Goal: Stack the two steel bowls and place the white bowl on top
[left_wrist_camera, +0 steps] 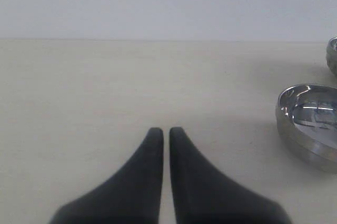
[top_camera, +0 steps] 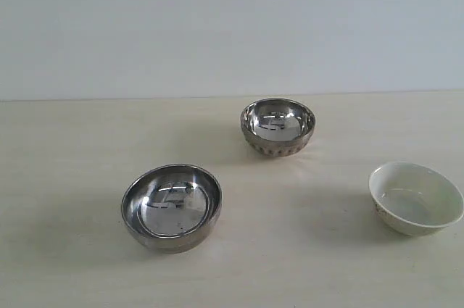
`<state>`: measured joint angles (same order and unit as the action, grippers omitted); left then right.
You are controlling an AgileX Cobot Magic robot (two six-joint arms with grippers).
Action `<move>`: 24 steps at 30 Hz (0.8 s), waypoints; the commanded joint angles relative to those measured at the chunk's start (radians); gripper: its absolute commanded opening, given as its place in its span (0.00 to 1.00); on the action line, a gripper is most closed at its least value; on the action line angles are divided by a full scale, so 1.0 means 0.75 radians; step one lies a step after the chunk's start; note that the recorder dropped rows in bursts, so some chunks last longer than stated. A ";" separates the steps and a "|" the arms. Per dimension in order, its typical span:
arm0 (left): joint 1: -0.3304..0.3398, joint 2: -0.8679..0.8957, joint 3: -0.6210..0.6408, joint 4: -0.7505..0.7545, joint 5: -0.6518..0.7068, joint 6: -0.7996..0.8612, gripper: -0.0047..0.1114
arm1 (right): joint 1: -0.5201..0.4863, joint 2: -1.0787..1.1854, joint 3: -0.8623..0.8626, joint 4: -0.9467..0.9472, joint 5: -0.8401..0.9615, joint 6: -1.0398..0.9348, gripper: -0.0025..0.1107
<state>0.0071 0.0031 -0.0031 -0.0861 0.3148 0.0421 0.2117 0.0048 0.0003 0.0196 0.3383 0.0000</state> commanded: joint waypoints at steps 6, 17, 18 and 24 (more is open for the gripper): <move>-0.007 -0.004 0.004 0.000 -0.010 -0.006 0.07 | -0.004 -0.006 0.000 -0.010 -0.148 -0.021 0.02; -0.007 -0.004 0.004 0.000 -0.010 -0.006 0.07 | -0.004 -0.006 0.000 -0.010 -1.059 0.026 0.02; -0.007 -0.004 0.004 0.000 -0.010 -0.006 0.07 | -0.004 -0.006 0.000 -0.010 -1.119 0.065 0.02; -0.007 -0.004 0.004 0.000 -0.010 -0.006 0.07 | -0.004 -0.006 -0.012 -0.010 -1.317 0.190 0.02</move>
<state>0.0071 0.0031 -0.0031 -0.0861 0.3148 0.0421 0.2117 0.0032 0.0003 0.0196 -0.6101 0.1080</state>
